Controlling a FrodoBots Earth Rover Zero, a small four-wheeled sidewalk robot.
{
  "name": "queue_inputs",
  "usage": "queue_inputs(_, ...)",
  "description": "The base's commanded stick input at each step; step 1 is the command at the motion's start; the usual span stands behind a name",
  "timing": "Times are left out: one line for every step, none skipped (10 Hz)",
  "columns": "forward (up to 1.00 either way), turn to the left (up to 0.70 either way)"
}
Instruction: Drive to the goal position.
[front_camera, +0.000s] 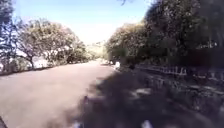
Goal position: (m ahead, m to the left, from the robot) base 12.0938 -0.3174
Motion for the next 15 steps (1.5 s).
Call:
queue_inputs(0.50, 0.00)
queue_inputs(0.50, 0.00)
queue_inputs(0.50, 0.00)
queue_inputs(0.50, 0.00)
queue_inputs(0.50, 0.00)
queue_inputs(0.50, 0.00)
queue_inputs(0.50, 0.00)
queue_inputs(0.50, 0.00)
queue_inputs(0.50, 0.00)
queue_inputs(0.50, 0.00)
queue_inputs(0.50, 0.00)
queue_inputs(0.50, 0.00)
queue_inputs(0.50, 0.00)
queue_inputs(0.50, 0.00)
queue_inputs(0.50, 0.00)
